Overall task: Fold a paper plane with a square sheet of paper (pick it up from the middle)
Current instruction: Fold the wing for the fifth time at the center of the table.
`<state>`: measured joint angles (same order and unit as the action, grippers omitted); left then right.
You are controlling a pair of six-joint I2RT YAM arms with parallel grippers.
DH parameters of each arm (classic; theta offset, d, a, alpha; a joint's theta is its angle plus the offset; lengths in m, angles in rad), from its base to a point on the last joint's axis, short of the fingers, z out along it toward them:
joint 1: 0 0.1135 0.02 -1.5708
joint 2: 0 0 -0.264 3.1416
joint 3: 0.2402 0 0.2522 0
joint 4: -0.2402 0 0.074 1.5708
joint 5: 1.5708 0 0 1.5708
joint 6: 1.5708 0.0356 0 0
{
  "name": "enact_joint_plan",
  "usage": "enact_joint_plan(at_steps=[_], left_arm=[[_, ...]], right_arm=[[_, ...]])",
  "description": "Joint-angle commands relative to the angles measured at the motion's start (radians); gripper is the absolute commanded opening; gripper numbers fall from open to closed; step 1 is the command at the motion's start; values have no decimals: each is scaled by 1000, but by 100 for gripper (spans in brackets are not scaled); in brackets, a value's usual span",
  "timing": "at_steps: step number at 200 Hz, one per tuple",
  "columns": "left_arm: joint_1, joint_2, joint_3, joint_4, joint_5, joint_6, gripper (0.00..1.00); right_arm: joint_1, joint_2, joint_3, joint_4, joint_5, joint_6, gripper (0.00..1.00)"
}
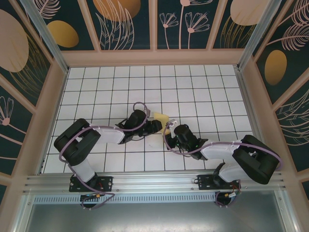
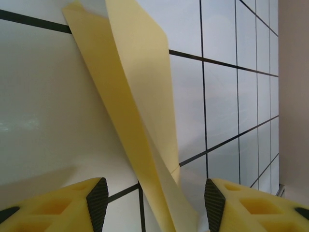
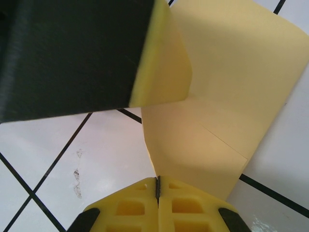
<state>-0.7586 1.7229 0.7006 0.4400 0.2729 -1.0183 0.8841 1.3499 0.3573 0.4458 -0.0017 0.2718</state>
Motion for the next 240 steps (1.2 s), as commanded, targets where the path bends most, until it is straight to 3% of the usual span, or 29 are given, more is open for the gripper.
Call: enact_joint_plan(at_steps=[1, 54, 106, 128, 169, 240], left_arm=[[-1, 39, 41, -16, 4, -3, 55], [3, 75, 93, -38, 9, 13, 53], [15, 79, 101, -80, 4, 35, 29], [16, 78, 105, -99, 2, 47, 14], [15, 81, 109, -113, 5, 51, 3], [15, 97, 129, -135, 24, 55, 1]], right_arm=[[-3, -11, -15, 32, -11, -17, 0], [26, -2, -3, -12, 32, -100, 0], [69, 28, 16, -45, 115, -139, 1], [93, 37, 44, -101, 166, -140, 9], [154, 42, 92, -192, 293, -123, 30], [216, 186, 203, -244, 471, -170, 38]])
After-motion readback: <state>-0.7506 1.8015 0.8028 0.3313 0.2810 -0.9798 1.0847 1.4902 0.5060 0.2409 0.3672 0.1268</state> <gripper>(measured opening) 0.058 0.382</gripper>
